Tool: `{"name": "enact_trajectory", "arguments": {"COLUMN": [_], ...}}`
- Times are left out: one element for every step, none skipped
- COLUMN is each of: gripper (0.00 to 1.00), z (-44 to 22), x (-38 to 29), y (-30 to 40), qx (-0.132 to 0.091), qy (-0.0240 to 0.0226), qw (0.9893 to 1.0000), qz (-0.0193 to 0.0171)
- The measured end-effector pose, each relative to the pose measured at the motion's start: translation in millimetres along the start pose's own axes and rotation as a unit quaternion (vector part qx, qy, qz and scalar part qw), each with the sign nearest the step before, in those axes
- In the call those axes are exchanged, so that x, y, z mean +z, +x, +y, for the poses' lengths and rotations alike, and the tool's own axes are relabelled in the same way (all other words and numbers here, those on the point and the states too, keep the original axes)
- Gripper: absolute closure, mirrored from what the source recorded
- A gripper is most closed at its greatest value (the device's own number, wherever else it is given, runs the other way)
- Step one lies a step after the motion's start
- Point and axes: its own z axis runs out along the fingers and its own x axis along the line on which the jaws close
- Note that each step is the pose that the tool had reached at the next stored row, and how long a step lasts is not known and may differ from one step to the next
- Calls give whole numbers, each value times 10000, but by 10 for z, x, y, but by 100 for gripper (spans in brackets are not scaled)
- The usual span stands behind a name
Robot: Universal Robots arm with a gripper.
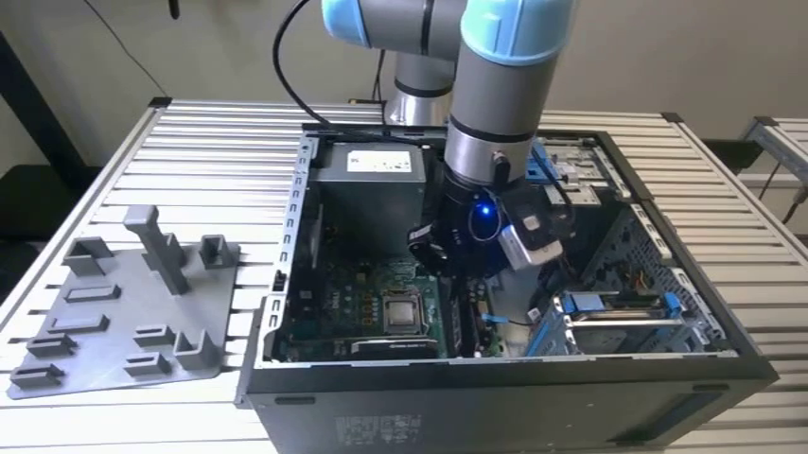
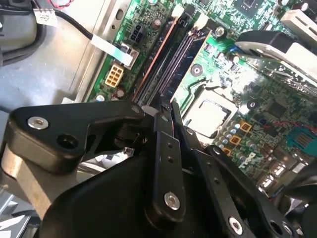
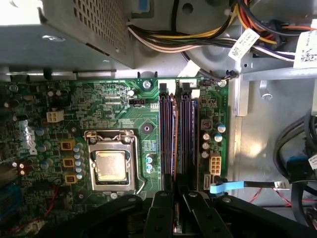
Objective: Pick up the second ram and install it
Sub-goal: 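Insert the second ram into the second slot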
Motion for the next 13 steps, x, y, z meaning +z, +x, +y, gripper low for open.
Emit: {"name": "enact_trajectory", "arguments": {"gripper": [86,86,86,86,86,86,86,86,86,86,86,86,86], "z": [-2,-4,-5,-5,-6,-5,-5,0,5,9,13,19,27], "x": [-18,-38,-53,-53,-54,-52,-48,-35,-24,-16,-3,13,27], "y": [0,0,1,1,1,0,0,0,0,0,0,1,1], "qx": [0,0,1,2,3,3,3,2,3,3,3,3,4], "qy": [6,14,35,90,176,260,297,308,309,310,311,312,315], "qw": [10000,10000,10000,10000,9998,9997,9996,9995,9995,9995,9995,9995,9995], "qz": [0,-1,-2,-4,-7,-10,-11,-11,-11,-11,-11,-11,-11]}}
